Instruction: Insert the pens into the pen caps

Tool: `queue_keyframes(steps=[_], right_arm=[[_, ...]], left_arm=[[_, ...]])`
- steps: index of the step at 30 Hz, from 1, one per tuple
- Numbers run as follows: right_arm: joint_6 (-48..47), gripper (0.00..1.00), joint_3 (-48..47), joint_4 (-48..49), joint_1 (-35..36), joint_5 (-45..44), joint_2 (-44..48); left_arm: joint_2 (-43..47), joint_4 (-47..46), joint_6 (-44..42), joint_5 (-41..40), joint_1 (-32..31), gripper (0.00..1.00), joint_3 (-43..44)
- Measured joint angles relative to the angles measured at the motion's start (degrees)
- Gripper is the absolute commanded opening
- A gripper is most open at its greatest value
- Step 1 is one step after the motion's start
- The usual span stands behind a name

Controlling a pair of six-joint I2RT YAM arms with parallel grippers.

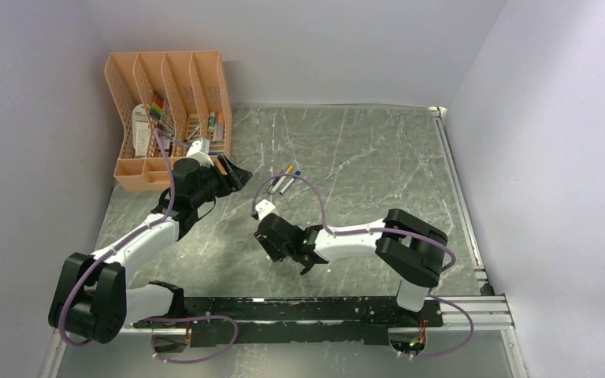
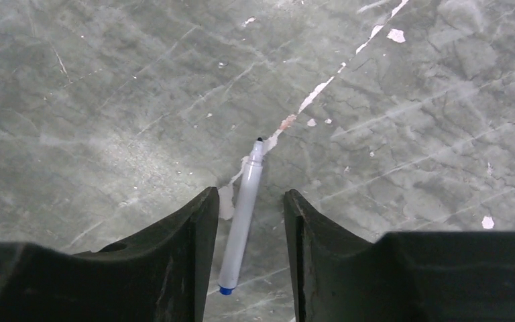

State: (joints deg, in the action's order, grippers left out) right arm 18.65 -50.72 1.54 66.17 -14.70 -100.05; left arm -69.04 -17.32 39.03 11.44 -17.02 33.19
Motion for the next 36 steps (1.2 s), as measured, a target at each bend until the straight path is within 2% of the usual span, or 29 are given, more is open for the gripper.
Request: queue_keyframes(steps=[4,9,10,16,19,24,27,30,36], right_arm=[[0.26,0.23,-2.32,-2.91,1.88,-2.84,-1.29],[1.27,0.01,-2.89,-4.74,2.54,-4.37,-1.38],[1.49,0.00,-2.99,-4.96,2.51,-4.44,-1.40],[1.88,0.00,-3.23,-5.31,0.94,-3.19,-1.20],[2.19,0.00,-2.01,-4.76,-2.43,-0.61,1.40],[4.66,0.00,5.14,1.70,-13.84,7.19,15.39],[7.17,0.00,9.53,8.02,-20.48,11.56,24.59],[9.14,0.00,12.04,13.16,-22.95,15.21,30.14],[11.47,0.00,17.25,23.30,-23.87,18.88,38.99]], left_arm=[[-0.02,0.09,0.02,-0.11,0.17,0.76,-0.31],[-0.02,0.04,-0.02,-0.09,0.35,0.75,-0.31],[-0.02,-0.11,-0.02,0.02,0.37,0.75,-0.37],[0.09,-7.30,0.33,5.77,0.92,0.73,-3.91],[-0.31,-14.10,1.44,11.26,1.09,0.77,-5.97],[-3.08,-28.68,4.85,21.24,1.16,0.83,-6.80],[-4.83,-39.36,8.48,26.05,0.85,0.76,-7.87],[-7.32,-49.44,11.56,30.05,-0.87,0.73,-8.20],[-13.94,-64.02,16.04,33.31,-9.42,0.72,-7.78]])
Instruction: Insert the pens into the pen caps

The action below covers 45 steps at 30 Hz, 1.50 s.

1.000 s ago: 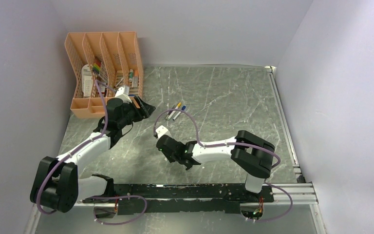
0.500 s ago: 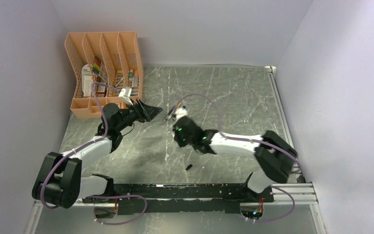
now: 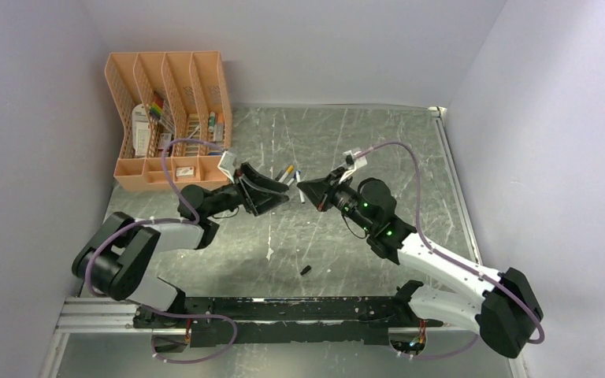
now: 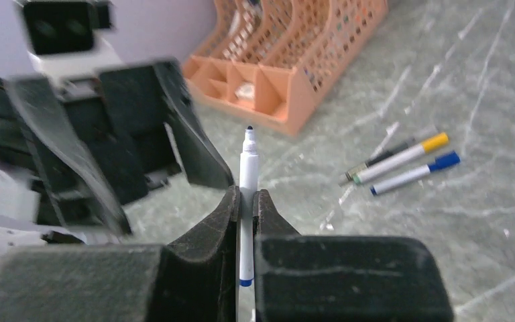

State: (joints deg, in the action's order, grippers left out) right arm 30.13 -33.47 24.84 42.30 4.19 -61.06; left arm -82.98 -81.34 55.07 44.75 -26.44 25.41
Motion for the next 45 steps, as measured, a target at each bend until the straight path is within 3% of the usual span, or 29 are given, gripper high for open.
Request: queue_keyframes(steps=[8,21,25,29,30,33,36,38,42,45], right_arm=[[0.00,0.00,-0.22,5.27,-0.20,0.76,4.46],[-0.76,0.00,-0.48,4.66,-0.24,2.38,4.44],[-0.76,0.00,-0.48,4.66,-0.24,2.78,4.44],[-0.76,0.00,-0.48,4.61,-0.24,2.97,4.44],[-1.01,0.00,-0.48,4.55,-0.26,2.80,4.44],[-1.05,0.00,-0.48,4.39,-0.52,2.75,4.46],[-1.38,0.28,-0.50,3.91,-0.52,2.71,4.46],[-2.14,0.39,-1.27,2.51,-0.50,2.45,4.42],[-3.87,0.41,-3.91,-0.72,-0.48,0.94,4.31],[-5.31,0.37,-5.20,-2.62,-0.46,-0.57,4.35]], left_arm=[[-8.98,-4.98,5.16,-0.26,-4.50,0.72,1.33],[-9.62,-5.42,6.71,-0.79,-7.34,0.71,7.19],[-10.80,-5.44,7.15,-0.74,-8.15,0.54,8.68],[-11.21,-5.44,7.48,-0.59,-8.70,0.11,9.05],[-11.32,-5.55,7.65,-0.26,-8.76,0.07,9.27],[-11.67,-5.81,8.04,0.15,-8.92,0.07,9.88],[-11.87,-5.81,7.80,0.76,-8.87,0.07,9.92],[-12.11,-5.75,6.34,2.32,-8.85,0.07,10.54],[-11.96,-3.63,0.09,7.10,-8.94,0.07,13.68],[-10.69,2.91,-6.91,9.75,-8.94,0.07,16.48]])
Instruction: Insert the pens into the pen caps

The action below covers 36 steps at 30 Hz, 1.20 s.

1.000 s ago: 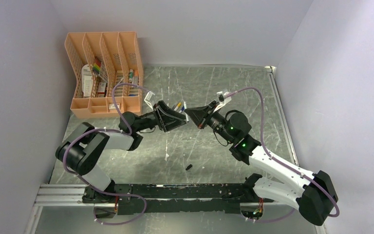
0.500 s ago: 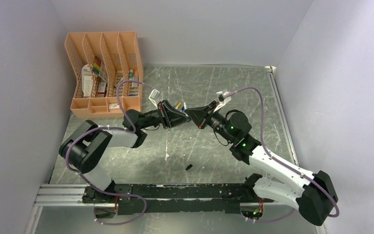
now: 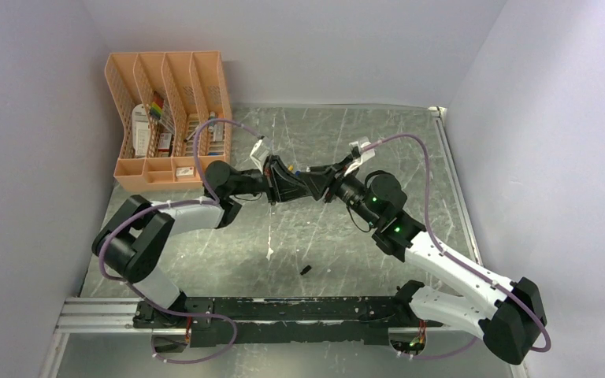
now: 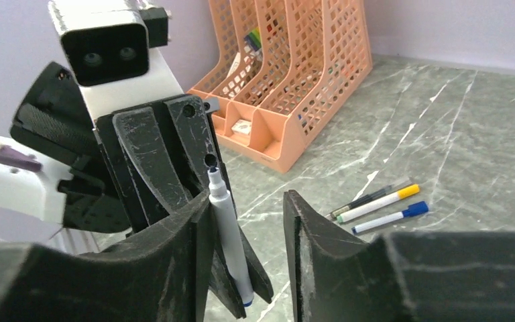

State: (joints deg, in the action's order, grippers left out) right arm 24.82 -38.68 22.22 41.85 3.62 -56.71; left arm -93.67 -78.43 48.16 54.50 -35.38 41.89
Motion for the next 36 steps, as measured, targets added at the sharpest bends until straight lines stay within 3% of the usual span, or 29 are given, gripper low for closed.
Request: queue_keyframes(steps=[5,11,15,19,20,21,23,25,36], right_arm=[[-1.40,0.23,-0.76,-1.22,0.02,-0.83,0.17],[-2.47,0.20,-0.85,-3.28,0.07,-1.31,0.44],[-3.45,0.00,-0.85,-4.70,0.04,-2.21,0.96],[-4.70,0.00,-0.85,-6.49,-0.07,-3.13,1.20],[-4.72,0.00,-0.85,-6.73,-0.07,-3.15,1.20],[-4.74,0.00,-0.85,-6.93,-0.07,-3.13,1.20],[-4.72,0.00,-0.85,-7.08,-0.07,-3.08,1.20],[-4.42,0.00,-0.85,-7.02,-0.07,-2.99,1.20],[-1.01,0.00,-0.50,-3.23,-0.07,-1.36,1.18]], left_arm=[[3.43,14.12,-10.75,0.76,0.00,0.07,3.10],[5.73,26.77,-20.13,0.35,0.00,0.07,4.87],[6.05,34.97,-26.25,-0.46,-0.02,0.07,6.25],[6.97,42.10,-31.26,-1.70,-0.11,0.07,7.74],[7.23,43.52,-32.20,-2.03,-0.20,0.10,7.96],[7.43,44.35,-32.79,-2.27,-0.26,0.19,8.02],[7.74,45.18,-33.40,-2.67,-0.35,0.30,8.02],[7.85,44.83,-32.85,-3.02,-0.37,0.33,7.96],[4.94,25.31,-17.14,-3.96,-0.35,0.35,6.36]])
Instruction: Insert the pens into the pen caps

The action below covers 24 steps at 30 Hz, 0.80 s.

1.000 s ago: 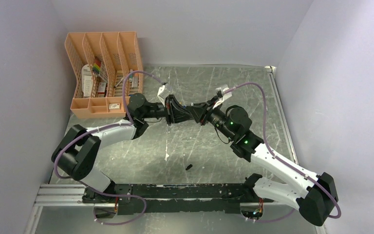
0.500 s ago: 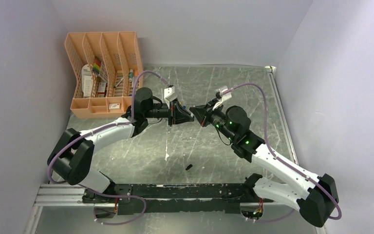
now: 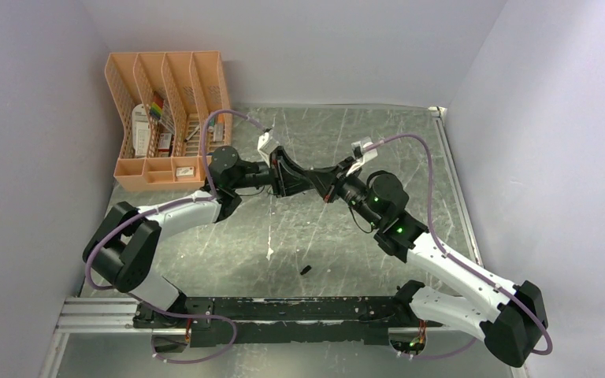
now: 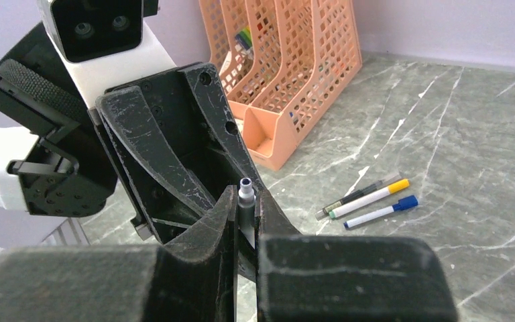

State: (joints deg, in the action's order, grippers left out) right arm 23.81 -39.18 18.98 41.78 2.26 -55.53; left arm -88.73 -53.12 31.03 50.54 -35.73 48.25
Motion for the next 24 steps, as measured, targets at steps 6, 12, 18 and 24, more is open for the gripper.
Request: queue_keyframes(steps=[6,12,18,24], right_arm=[[0.90,0.00,0.09,1.57,-0.04,0.13,0.00],[2.14,0.01,1.81,4.11,-0.15,0.85,-0.15],[3.15,0.58,2.67,4.76,-0.20,0.26,0.33],[-0.66,0.62,0.28,-6.16,0.07,-8.20,5.18]], left_arm=[[0.00,-2.93,2.40,-0.35,0.00,0.15,-0.22],[0.00,-7.80,5.35,-1.60,-0.07,0.07,-2.93],[0.04,-8.87,5.66,-2.95,-0.07,0.07,-4.15],[2.21,1.90,-3.37,-5.86,1.03,0.07,-3.67]])
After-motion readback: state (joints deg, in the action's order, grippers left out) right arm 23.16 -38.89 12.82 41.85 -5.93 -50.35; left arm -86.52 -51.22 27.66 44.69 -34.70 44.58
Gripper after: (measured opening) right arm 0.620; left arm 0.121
